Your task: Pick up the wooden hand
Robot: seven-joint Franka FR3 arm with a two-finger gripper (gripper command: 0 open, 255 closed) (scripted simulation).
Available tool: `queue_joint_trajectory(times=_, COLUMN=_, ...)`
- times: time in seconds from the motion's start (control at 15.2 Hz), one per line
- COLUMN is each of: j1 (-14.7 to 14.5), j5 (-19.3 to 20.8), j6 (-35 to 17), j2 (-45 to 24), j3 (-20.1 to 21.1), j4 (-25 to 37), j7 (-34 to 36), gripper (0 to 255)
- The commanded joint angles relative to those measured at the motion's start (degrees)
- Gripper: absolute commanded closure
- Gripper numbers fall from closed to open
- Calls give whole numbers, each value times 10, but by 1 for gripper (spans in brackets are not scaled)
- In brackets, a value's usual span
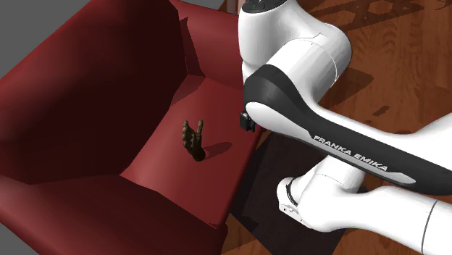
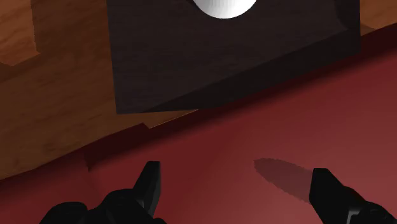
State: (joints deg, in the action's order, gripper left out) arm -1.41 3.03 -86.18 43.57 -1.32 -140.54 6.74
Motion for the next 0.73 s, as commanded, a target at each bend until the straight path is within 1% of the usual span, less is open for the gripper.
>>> queue_joint_trajectory(times=0.0, j1=0, j5=0, j6=0, j2=0, j3=0, j4=0, j7=0, gripper=0)
queue_joint_trajectory(times=0.33, j1=28, j5=-80, j6=-75, j2=-38, j3=69, j4=-2, j7=203, gripper=0)
queue_joint_trajectory(times=0.66, j1=63, j5=-132, j6=-163, j2=-102, j3=134, j4=19, j7=398, gripper=0)
